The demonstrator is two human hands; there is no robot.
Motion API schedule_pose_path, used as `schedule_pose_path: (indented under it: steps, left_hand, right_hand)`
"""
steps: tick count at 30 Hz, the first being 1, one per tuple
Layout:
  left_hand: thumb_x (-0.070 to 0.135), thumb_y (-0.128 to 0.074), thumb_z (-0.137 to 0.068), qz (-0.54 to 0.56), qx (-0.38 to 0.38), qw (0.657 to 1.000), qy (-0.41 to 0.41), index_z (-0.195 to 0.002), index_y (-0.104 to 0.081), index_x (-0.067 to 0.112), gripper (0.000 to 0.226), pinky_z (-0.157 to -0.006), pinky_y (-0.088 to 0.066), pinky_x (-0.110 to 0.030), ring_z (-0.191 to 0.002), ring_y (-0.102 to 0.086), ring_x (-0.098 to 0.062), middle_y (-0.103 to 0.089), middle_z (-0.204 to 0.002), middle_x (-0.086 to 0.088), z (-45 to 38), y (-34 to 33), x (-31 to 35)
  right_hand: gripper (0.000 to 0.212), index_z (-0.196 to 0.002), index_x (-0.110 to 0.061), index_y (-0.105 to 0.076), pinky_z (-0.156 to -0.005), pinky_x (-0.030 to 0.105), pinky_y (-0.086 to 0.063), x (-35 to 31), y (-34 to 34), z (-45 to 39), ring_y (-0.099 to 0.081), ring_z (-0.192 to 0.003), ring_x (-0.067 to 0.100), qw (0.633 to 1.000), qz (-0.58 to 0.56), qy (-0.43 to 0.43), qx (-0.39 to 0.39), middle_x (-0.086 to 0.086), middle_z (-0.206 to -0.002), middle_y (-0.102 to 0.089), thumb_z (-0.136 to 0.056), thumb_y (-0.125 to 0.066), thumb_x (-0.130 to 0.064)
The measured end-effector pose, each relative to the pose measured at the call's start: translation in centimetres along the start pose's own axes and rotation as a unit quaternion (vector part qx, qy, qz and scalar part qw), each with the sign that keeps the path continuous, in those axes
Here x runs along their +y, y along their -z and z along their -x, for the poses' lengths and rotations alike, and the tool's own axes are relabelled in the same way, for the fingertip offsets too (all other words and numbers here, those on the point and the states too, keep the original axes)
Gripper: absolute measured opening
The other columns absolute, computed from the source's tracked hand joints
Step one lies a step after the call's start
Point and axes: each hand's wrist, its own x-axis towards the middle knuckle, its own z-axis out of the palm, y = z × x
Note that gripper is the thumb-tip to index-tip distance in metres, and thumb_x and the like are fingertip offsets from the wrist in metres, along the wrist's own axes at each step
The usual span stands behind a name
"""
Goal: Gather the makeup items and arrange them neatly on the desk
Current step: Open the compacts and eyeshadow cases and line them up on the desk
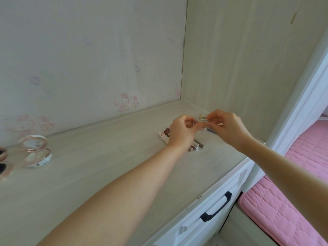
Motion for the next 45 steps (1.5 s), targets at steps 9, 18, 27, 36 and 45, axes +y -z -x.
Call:
schedule_pose_path:
  steps: [9, 18, 27, 36, 45]
  left_hand:
    - [0.012, -0.057, -0.090, 0.275, -0.011, 0.950, 0.151, -0.100, -0.067, -0.007, 0.024, -0.082, -0.057, -0.036, -0.081, -0.068, -0.034, -0.071, -0.094, -0.025, 5.6, 7.9, 1.0]
    - [0.012, -0.056, -0.094, 0.429, -0.034, 0.876, 0.217, -0.114, -0.062, -0.008, 0.029, -0.087, -0.056, -0.038, -0.103, -0.066, -0.039, -0.068, -0.111, -0.024, 12.3, 16.9, -0.7]
    - [0.019, -0.071, -0.077, 0.466, -0.004, 0.848, 0.253, -0.095, -0.075, -0.001, 0.027, -0.076, -0.058, -0.034, -0.094, -0.068, -0.028, -0.069, -0.107, -0.022, 17.9, 24.8, -2.4]
    - [0.021, -0.069, -0.078, 0.464, 0.061, 0.853, 0.229, -0.096, -0.075, 0.002, 0.027, -0.077, -0.058, -0.032, -0.093, -0.069, -0.024, -0.068, -0.111, -0.022, 21.5, 32.0, -3.6]
    - [0.026, -0.068, -0.081, 0.454, 0.074, 0.865, 0.200, -0.101, -0.074, 0.003, 0.031, -0.082, -0.057, -0.036, -0.106, -0.066, -0.033, -0.066, -0.115, -0.023, 23.2, 35.2, -4.8]
  right_hand:
    - [0.010, -0.086, -0.022, -0.069, -0.075, 0.027, -0.054, -6.5, -2.6, 3.4, -0.069, -0.078, 0.012, 0.991, -0.121, -0.023, -0.048, -0.002, -0.081, -0.073, -0.082, -0.070, -0.014]
    - [0.009, -0.087, -0.028, -0.068, -0.071, 0.014, -0.047, -13.5, -7.4, 8.1, -0.064, -0.078, -0.003, 0.987, -0.107, 0.034, -0.118, -0.014, -0.080, -0.069, -0.084, -0.068, -0.019]
    - [0.009, -0.093, -0.027, -0.069, -0.073, 0.012, -0.048, -19.8, -12.6, 12.1, -0.060, -0.086, -0.005, 0.972, -0.087, 0.119, -0.184, -0.015, -0.088, -0.067, -0.087, -0.066, -0.021]
    - [0.026, -0.117, -0.023, -0.063, -0.086, 0.015, -0.045, -25.2, -17.6, 15.7, -0.054, -0.099, -0.001, 0.935, -0.073, 0.277, -0.208, -0.013, -0.109, -0.058, -0.091, -0.063, -0.027]
    - [0.042, -0.121, -0.018, -0.057, -0.087, 0.029, -0.048, -28.3, -19.4, 17.5, -0.053, -0.106, 0.011, 0.920, -0.037, 0.326, -0.214, -0.007, -0.116, -0.054, -0.085, -0.066, -0.038]
